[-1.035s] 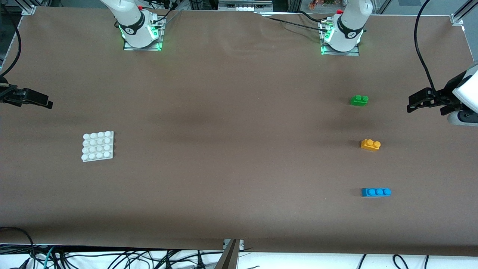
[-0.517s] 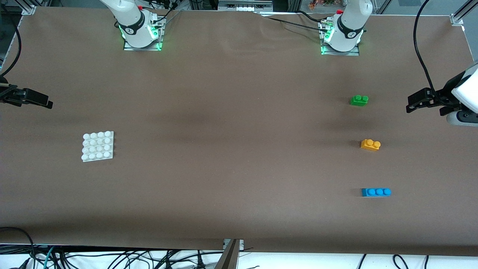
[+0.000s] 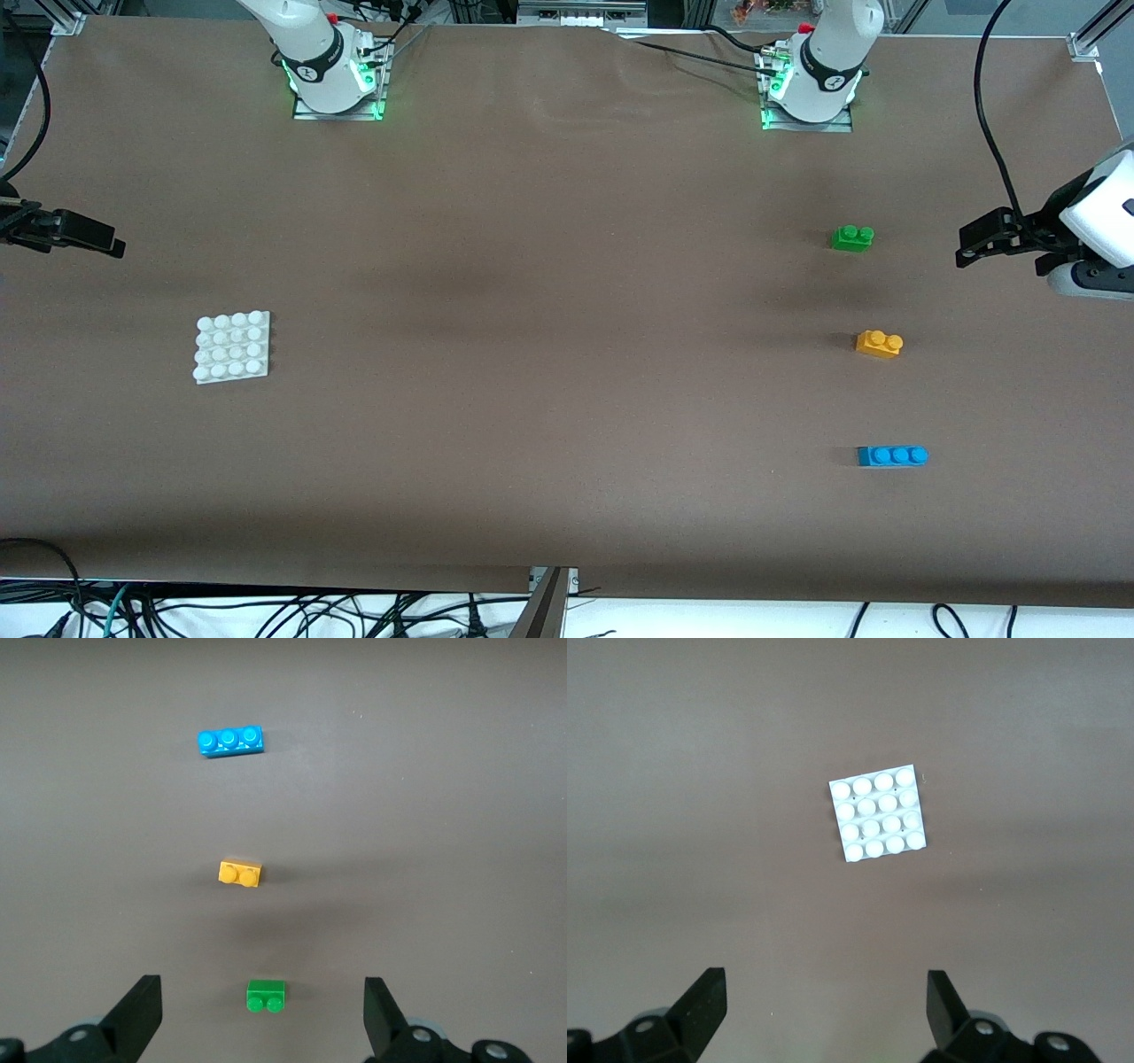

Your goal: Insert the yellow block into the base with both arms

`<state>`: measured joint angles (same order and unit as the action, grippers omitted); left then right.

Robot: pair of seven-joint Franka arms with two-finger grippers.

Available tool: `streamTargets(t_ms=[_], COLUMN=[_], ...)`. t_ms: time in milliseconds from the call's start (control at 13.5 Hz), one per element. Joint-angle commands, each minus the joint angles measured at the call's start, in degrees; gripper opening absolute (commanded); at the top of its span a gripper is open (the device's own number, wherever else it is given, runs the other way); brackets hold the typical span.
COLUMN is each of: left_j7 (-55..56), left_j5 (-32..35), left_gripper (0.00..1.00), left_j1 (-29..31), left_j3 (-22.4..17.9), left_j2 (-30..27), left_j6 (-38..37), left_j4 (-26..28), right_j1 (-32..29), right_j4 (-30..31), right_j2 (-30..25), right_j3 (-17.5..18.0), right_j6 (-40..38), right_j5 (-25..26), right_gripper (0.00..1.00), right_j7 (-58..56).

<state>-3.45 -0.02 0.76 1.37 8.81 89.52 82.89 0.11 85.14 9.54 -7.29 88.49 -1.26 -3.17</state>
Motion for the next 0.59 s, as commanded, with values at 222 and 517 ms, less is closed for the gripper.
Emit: streamTargets(t_ms=[222, 517], left_j7=[-0.1, -0.1], left_j5=[1.1, 0.8], left_gripper=[1.0, 1.0], left_j1=[0.2, 0.3], left_j3=[-0.1, -0.2], left_j2=[0.0, -0.2], left_j6=[0.2, 0.2], left_j4=[-0.5, -0.5], right_j1=[-0.5, -0.5], right_j4=[-1.3, -1.3], right_j2=[0.8, 0.8], right_j3=[0.7, 0.7], right_j6=[-0.1, -0.1], right_j5=[1.8, 1.7], right_gripper=[1.0, 1.0], right_j7=[-0.2, -0.2])
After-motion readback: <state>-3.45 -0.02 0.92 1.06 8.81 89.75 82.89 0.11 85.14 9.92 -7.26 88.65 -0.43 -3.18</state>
